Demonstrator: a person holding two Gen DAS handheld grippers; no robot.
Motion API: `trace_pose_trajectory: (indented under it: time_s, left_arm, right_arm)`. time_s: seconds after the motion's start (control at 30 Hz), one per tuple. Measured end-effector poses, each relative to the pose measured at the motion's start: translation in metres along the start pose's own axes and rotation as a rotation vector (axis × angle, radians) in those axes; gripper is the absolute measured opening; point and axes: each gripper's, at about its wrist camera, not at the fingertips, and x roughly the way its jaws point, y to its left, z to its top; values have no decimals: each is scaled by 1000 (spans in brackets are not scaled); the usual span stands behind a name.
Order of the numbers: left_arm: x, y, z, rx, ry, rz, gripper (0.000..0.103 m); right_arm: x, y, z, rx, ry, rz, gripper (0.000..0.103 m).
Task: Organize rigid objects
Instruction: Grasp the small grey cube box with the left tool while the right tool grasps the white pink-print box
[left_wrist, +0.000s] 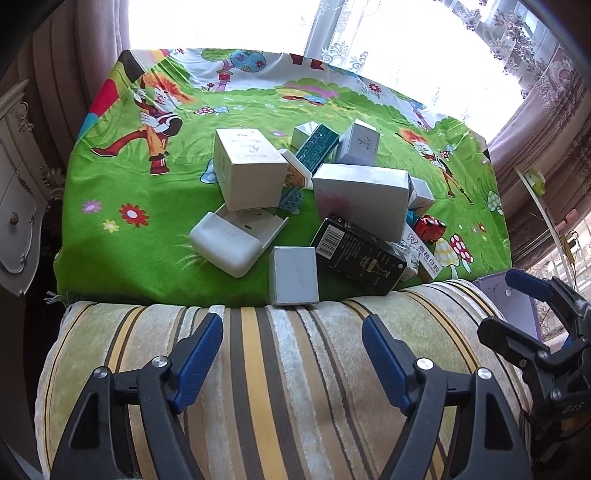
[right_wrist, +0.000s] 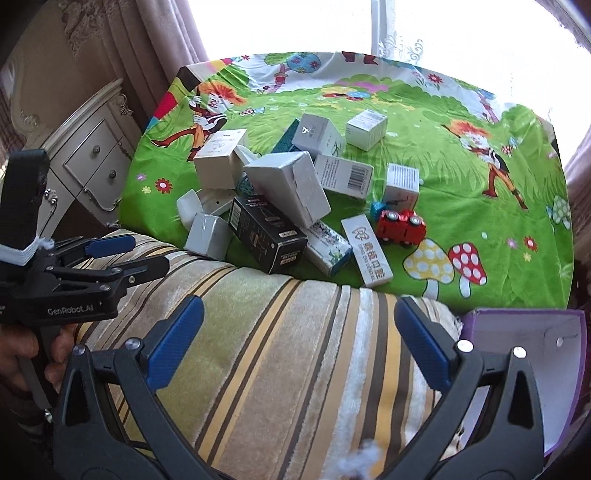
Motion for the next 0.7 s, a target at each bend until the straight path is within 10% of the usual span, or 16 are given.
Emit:
trace_pose_trajectory:
  time_s: [0.7]
  left_arm:
    - [65,4,34,-28,143,5,66]
  right_arm:
    - [81,0,76,-253,21,60,98]
